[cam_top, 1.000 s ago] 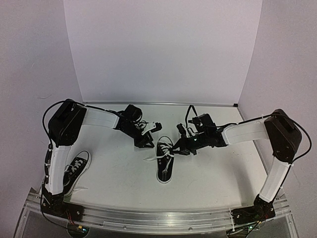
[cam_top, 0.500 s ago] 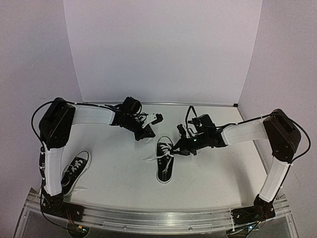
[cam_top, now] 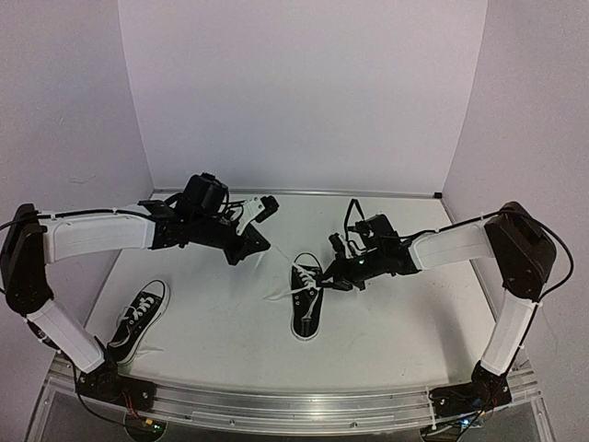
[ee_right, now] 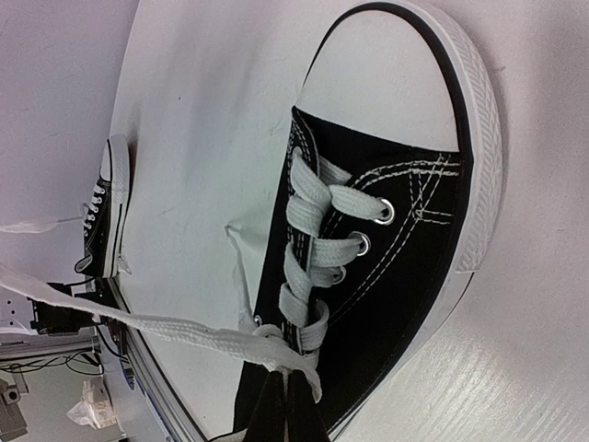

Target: Tie the shoes

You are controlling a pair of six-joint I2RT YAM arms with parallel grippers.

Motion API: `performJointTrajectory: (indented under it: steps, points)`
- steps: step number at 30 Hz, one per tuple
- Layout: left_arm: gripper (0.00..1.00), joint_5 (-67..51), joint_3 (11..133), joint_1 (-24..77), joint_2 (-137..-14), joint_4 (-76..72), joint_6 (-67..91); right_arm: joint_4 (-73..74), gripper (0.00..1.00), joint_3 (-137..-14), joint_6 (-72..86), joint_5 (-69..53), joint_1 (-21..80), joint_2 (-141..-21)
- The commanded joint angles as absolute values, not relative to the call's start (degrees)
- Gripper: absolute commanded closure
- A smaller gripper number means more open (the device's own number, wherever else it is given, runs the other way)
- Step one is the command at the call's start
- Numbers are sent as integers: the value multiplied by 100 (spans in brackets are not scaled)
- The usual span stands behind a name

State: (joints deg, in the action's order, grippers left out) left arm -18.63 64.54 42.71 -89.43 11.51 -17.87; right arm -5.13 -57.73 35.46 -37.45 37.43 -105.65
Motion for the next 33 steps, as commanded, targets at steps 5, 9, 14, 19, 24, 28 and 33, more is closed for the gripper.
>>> performJointTrajectory:
  steps: [5, 9, 14, 19, 24, 28, 33]
  points:
    - [100, -148, 5909, 4444, -8099, 2192, -331, -615, 100, -6065, 3557, -3711, 3779, -10594]
    - [100, -373, 5790, 4851, -8050, 2513, -374, -606, 100, -6108, 3555, -3734, 3779, -10616]
    - [100, -1346, 5833, 5586, -8127, 2632, -796, -606, 100, -6153, 3559, -3751, 3779, -10608]
    - [100, -2198, 6285, 5984, -8501, 2453, -994, -582, 100, -6187, 3543, -3768, 3779, -10608]
    - [100, -3078, 6871, 6221, -9307, 1681, -1004, -557, 100, -6187, 3524, -3788, 3779, -10571]
    - [100, -3432, 7397, 6243, -10188, 1022, -972, -529, 100, -6199, 3498, -3819, 3780, -10573]
    - [100, -4076, 7887, 6286, -11034, -300, -827, -517, 100, -6195, 3469, -3851, 3779, -10557]
